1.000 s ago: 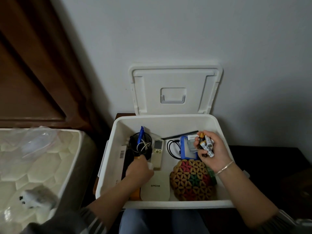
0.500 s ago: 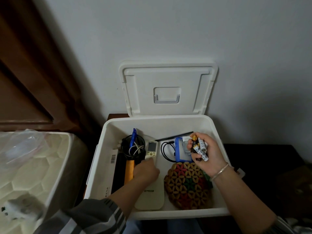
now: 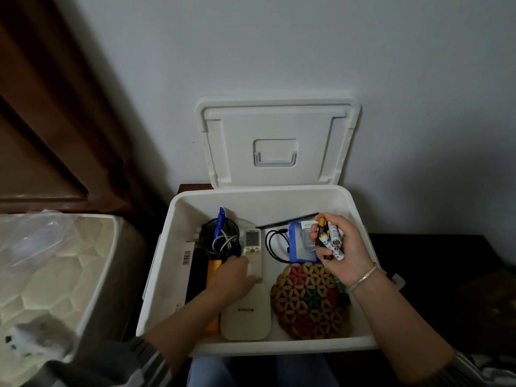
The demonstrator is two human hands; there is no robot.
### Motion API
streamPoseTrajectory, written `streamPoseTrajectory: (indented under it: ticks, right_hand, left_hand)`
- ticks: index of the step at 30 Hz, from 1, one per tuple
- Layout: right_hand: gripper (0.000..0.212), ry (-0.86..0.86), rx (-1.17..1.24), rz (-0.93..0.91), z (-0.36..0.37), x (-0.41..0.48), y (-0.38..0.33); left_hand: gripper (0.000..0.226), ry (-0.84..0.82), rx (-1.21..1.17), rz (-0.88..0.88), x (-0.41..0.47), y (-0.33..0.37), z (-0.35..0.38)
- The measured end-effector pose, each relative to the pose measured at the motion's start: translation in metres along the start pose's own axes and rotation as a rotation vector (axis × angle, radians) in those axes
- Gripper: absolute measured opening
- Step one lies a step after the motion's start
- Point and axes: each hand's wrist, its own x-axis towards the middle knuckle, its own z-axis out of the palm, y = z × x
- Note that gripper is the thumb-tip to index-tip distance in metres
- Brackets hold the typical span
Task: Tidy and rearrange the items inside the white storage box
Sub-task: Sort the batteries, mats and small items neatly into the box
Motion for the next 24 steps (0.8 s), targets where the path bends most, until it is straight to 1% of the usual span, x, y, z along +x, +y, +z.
streamPoseTrajectory:
  ticks: [2, 4, 7, 10, 12, 13, 15, 17, 18, 20, 22, 24]
  right_hand:
    - [0.012, 0.005, -0.003, -0.008, 0.001, -0.001, -0.001]
    - [0.012, 0.008, -0.009, -0.020, 0.002, -0.002, -0.001]
    - [0.012, 0.017, -0.056, -0.073, 0.003, -0.003, -0.002]
    - [0.013, 0.025, -0.103, -0.156, 0.003, -0.005, -0.002]
    - [0.014, 0.025, -0.107, -0.204, 0.001, -0.006, -0.004]
    - [0.014, 0.022, -0.100, -0.220, 0.000, -0.006, -0.005]
    - [0.013, 0.000, -0.065, -0.233, -0.003, -0.007, -0.006]
    - [0.013, -0.034, -0.025, -0.235, -0.006, -0.007, -0.008]
    - [0.013, -0.050, -0.008, -0.236, -0.007, -0.007, -0.008]
    - [0.013, -0.074, 0.014, -0.237, -0.006, -0.008, -0.009]
    - [0.013, -0.068, 0.030, -0.234, -0.006, -0.009, -0.009]
    - [0.013, -0.050, 0.053, -0.235, -0.007, -0.010, -0.010]
  left_hand:
    - [0.043, 0.002, 0.037, 0.055, -0.009, -0.008, -0.001]
    - [0.044, -0.060, 0.086, 0.070, -0.016, -0.013, 0.003]
    - [0.056, -0.158, 0.175, 0.042, -0.020, -0.014, 0.012]
    - [0.067, -0.177, 0.246, 0.028, -0.017, -0.013, 0.019]
    - [0.067, -0.174, 0.282, 0.008, -0.017, -0.009, 0.018]
    - [0.064, -0.148, 0.312, 0.004, -0.017, -0.005, 0.015]
    - [0.050, -0.014, 0.334, 0.034, -0.014, 0.006, 0.008]
    - [0.032, 0.148, 0.203, 0.122, -0.007, 0.022, 0.002]
    - [0.026, 0.199, 0.108, 0.167, 0.000, 0.032, 0.001]
    - [0.022, 0.247, -0.032, 0.206, 0.015, 0.053, 0.002]
    - [0.025, 0.264, -0.119, 0.143, 0.035, 0.072, 0.008]
    - [0.030, 0.291, -0.141, 0.022, 0.053, 0.085, 0.017]
